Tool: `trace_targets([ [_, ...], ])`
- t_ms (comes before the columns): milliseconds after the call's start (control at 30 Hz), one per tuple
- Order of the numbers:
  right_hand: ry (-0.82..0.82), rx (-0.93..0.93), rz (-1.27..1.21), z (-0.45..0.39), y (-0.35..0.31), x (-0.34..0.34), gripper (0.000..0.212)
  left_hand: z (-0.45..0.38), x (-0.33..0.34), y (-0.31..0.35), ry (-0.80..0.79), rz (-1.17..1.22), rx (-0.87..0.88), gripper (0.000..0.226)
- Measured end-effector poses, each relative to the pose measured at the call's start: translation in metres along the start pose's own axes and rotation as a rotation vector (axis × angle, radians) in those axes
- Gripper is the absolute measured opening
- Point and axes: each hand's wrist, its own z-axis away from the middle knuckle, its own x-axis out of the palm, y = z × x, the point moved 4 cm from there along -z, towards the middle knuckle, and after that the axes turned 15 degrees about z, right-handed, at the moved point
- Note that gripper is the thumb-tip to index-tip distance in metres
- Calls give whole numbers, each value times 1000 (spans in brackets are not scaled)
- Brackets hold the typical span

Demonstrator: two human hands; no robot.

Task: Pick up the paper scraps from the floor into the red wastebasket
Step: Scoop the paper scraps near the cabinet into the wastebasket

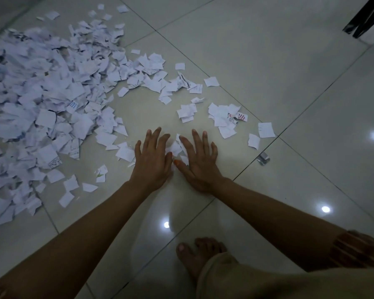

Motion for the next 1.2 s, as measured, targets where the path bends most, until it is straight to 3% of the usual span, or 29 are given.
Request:
trace_targets([
  [233,128,131,-56,25,51,-27,63,1,25,22,-100,-9,125,59],
  [400,141,215,62,51,102,-37,58,9,58,49,-188,-81,208,81],
  [567,93,326,164,71,121,-29,67,9,83,52,-158,-153,44,106],
  [700,-21,463,152,64,129,-21,84,7,84,45,-138,-175,1,92],
  [900,-63,451,138,18,126,-19,93,4,52,10,-28,-165,-85,78],
  [1200,-125,197,181,-65,70,-10,93,13,24,-24,43,-223,-224,79],
])
